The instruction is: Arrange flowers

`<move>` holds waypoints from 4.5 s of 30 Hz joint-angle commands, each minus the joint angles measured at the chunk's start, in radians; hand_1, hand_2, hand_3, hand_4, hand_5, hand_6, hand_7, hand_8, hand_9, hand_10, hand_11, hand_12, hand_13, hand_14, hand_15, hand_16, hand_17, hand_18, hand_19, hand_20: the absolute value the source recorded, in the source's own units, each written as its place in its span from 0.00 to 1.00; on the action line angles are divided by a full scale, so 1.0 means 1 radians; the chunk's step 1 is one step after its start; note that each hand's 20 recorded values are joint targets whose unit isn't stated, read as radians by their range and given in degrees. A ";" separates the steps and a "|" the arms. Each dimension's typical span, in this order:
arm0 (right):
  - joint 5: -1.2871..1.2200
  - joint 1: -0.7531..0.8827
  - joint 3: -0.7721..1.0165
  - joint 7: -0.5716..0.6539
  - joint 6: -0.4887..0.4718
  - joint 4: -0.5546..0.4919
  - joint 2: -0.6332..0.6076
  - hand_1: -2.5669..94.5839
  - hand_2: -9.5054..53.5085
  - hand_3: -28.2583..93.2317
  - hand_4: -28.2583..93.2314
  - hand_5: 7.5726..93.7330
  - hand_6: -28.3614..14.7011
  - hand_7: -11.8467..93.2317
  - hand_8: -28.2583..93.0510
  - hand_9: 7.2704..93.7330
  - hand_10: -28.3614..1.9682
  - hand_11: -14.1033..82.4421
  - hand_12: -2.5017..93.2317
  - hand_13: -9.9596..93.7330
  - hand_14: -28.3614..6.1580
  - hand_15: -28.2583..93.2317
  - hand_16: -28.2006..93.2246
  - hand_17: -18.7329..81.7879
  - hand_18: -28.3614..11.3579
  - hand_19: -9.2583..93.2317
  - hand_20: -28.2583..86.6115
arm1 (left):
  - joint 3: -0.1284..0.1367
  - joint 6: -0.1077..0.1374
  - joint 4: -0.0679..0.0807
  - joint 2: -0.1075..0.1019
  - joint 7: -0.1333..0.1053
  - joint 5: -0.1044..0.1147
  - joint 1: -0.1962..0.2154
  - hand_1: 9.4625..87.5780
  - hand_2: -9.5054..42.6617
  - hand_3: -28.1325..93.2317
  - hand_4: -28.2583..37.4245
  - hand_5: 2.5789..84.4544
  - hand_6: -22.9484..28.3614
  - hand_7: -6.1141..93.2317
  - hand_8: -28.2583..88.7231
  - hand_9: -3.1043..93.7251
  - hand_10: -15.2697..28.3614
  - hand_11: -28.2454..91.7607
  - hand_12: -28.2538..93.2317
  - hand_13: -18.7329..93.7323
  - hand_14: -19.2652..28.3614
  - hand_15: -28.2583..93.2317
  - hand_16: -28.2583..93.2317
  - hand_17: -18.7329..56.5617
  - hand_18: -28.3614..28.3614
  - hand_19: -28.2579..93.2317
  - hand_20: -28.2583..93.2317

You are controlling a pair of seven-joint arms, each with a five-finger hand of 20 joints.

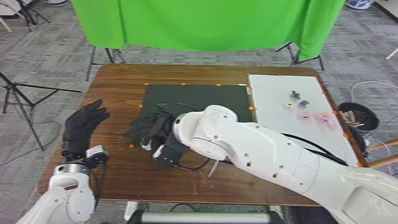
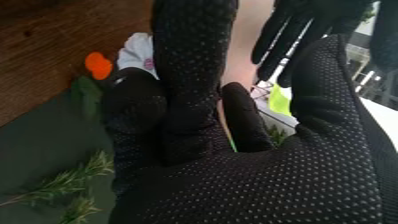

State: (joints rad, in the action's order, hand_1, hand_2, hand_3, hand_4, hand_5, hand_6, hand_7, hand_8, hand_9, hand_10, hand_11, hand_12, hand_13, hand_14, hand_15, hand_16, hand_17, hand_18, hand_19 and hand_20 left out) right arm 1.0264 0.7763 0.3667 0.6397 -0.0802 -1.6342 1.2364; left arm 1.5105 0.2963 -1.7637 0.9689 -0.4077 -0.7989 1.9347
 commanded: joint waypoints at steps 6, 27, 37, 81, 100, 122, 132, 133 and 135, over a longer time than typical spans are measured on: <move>0.114 -0.015 -0.015 -0.029 0.025 0.044 -0.001 0.28 0.38 0.72 0.13 0.19 0.54 0.15 0.19 0.50 0.32 0.20 0.10 0.99 0.57 0.57 0.46 0.84 0.40 0.98 0.44 | 0.000 -0.008 0.003 0.010 0.005 0.003 0.002 0.15 0.24 0.80 0.00 0.59 0.45 0.23 0.17 0.53 0.66 0.41 0.33 0.53 0.76 0.42 0.22 0.38 0.70 0.31 0.37; 0.020 -0.037 0.077 -0.080 0.073 -0.016 -0.029 0.28 0.31 0.73 0.14 0.23 0.57 0.16 0.18 0.55 0.30 0.21 0.12 1.00 0.58 0.58 0.45 0.84 0.40 1.00 0.42 | -0.004 -0.016 0.004 0.011 0.013 -0.002 0.000 0.15 0.25 0.80 0.00 0.59 0.45 0.24 0.17 0.53 0.66 0.41 0.33 0.53 0.76 0.42 0.22 0.38 0.70 0.32 0.37; 0.474 -0.078 0.146 -0.216 0.104 -0.162 -0.275 0.32 0.12 0.75 0.15 0.43 0.57 0.20 0.18 0.62 0.31 0.24 0.17 0.95 0.58 0.60 0.46 0.78 0.36 1.00 0.48 | 0.030 -0.011 -0.015 0.010 0.018 -0.021 0.042 0.20 0.20 0.82 0.01 0.59 0.45 0.24 0.17 0.53 0.66 0.41 0.33 0.54 0.76 0.42 0.22 0.38 0.70 0.32 0.37; 1.031 0.611 0.675 -0.081 -0.026 -0.137 -0.738 0.36 0.00 0.78 0.10 0.59 0.67 0.27 0.17 0.73 0.41 0.37 0.28 0.91 0.60 0.66 0.47 0.73 0.30 0.99 0.58 | 0.066 0.000 -0.041 0.041 0.029 -0.060 0.102 0.37 0.01 0.80 0.21 0.58 0.44 0.27 0.16 0.52 0.63 0.42 0.33 0.54 0.74 0.43 0.22 0.41 0.69 0.33 0.40; 1.029 0.684 0.632 -0.133 0.291 -0.089 -0.731 0.61 0.00 0.73 0.07 0.72 0.69 0.34 0.27 0.88 0.55 0.30 0.41 0.96 0.70 0.70 0.49 0.78 0.35 1.00 0.66 | 0.068 0.006 -0.047 0.044 0.030 -0.059 0.116 0.40 0.05 0.80 0.20 0.58 0.44 0.28 0.16 0.52 0.63 0.43 0.33 0.54 0.73 0.44 0.22 0.43 0.70 0.36 0.41; 0.961 -0.315 -0.054 -0.386 0.132 -0.112 -0.466 0.63 0.00 0.75 0.07 0.80 0.71 0.37 0.30 0.89 0.58 0.21 0.45 0.94 0.73 0.75 0.50 0.78 0.36 1.00 0.77 | 0.049 0.036 -0.047 0.047 0.018 -0.050 0.115 0.37 0.05 0.80 0.20 0.59 0.44 0.27 0.16 0.53 0.63 0.43 0.33 0.54 0.74 0.44 0.22 0.41 0.69 0.34 0.40; 0.977 -0.339 -0.169 -0.451 0.028 0.091 -0.121 0.63 0.00 0.75 0.07 0.80 0.72 0.37 0.30 0.88 0.60 0.21 0.45 0.93 0.74 0.75 0.50 0.78 0.36 1.00 0.77 | 0.028 0.029 -0.032 0.061 0.012 -0.051 0.096 0.37 0.05 0.80 0.20 0.59 0.44 0.27 0.16 0.53 0.63 0.43 0.33 0.54 0.74 0.44 0.22 0.41 0.69 0.33 0.39; 0.974 -0.342 -0.186 -0.444 0.038 0.107 -0.101 0.63 0.00 0.75 0.07 0.80 0.72 0.37 0.30 0.87 0.60 0.21 0.45 0.93 0.74 0.75 0.50 0.78 0.36 1.00 0.77 | 0.020 0.025 -0.026 0.061 0.014 -0.052 0.086 0.37 0.05 0.80 0.20 0.59 0.44 0.27 0.16 0.53 0.63 0.43 0.33 0.54 0.74 0.44 0.22 0.41 0.69 0.33 0.39; 0.990 -0.324 -0.183 -0.443 0.013 0.145 -0.049 0.63 0.00 0.75 0.07 0.80 0.72 0.38 0.30 0.87 0.60 0.20 0.45 0.93 0.74 0.75 0.50 0.78 0.36 1.00 0.77 | 0.023 0.013 -0.020 0.067 0.017 -0.055 0.082 0.36 0.05 0.80 0.20 0.59 0.44 0.27 0.16 0.53 0.63 0.43 0.33 0.54 0.74 0.44 0.22 0.41 0.69 0.33 0.39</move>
State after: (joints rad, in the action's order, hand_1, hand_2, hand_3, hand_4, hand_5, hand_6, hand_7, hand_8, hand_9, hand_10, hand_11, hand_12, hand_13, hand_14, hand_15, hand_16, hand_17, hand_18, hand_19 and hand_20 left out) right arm 1.9766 0.4751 0.1954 0.1991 -0.0452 -1.5406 0.9393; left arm 1.5543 0.3209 -1.8039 1.0126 -0.3932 -0.8554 2.0311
